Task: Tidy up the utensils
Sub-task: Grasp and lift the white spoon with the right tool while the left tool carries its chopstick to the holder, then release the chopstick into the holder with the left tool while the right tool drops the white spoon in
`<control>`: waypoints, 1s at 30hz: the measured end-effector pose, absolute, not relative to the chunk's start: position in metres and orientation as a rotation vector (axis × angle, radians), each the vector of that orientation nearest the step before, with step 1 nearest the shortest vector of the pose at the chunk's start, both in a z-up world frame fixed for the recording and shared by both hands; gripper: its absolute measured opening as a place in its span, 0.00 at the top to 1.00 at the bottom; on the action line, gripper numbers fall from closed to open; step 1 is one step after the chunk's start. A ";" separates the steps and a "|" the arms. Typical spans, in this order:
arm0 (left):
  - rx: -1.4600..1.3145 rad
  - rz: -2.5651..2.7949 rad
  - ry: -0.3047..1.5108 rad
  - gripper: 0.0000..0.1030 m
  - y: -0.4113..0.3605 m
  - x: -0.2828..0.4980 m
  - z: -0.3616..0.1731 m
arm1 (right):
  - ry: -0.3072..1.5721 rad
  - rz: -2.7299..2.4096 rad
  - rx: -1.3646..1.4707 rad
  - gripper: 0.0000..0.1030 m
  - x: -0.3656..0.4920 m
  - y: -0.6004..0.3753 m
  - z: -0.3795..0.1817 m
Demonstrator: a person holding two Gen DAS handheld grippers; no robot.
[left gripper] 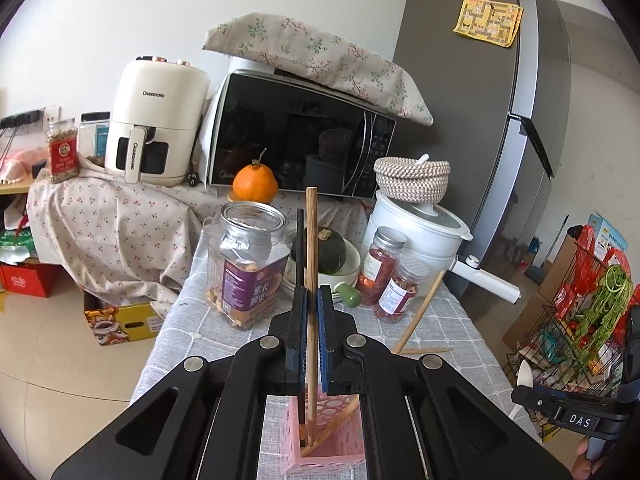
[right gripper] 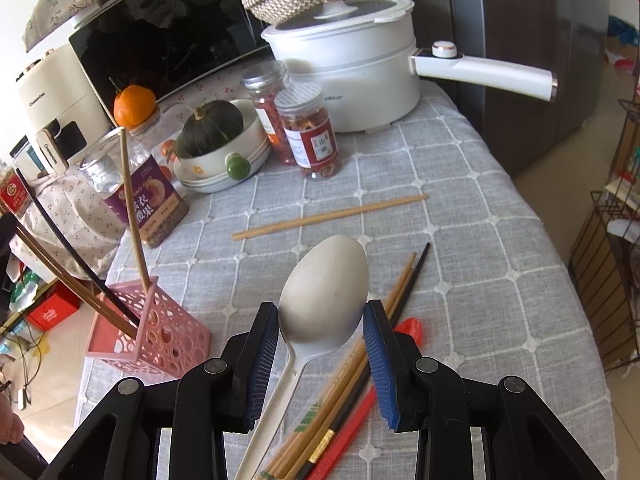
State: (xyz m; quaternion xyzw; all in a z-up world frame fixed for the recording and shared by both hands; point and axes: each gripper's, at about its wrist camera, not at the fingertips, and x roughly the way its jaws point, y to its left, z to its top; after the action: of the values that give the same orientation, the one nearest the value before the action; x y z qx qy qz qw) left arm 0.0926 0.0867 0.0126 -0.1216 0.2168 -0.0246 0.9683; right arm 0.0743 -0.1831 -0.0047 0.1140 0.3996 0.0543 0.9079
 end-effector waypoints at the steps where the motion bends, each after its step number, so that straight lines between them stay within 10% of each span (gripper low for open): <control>1: -0.240 -0.050 0.453 0.96 0.085 0.095 0.010 | 0.805 0.111 0.233 0.62 0.074 -0.181 -0.002; 10: -0.251 -0.075 0.573 0.94 0.087 0.109 -0.004 | 0.581 0.112 0.197 0.62 0.069 -0.150 0.028; 18: -0.257 -0.033 0.711 0.53 0.100 0.101 -0.002 | 0.440 0.118 0.157 0.62 0.074 -0.114 0.039; 30: -0.170 0.050 0.895 0.42 0.128 0.090 -0.025 | 0.365 0.124 0.043 0.62 0.090 -0.051 0.026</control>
State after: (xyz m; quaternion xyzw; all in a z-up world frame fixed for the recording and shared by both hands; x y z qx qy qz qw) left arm 0.0902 0.1281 -0.0248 -0.0820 0.4322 0.0240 0.8977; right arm 0.0896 -0.0515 0.0257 0.0215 0.1815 0.0617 0.9812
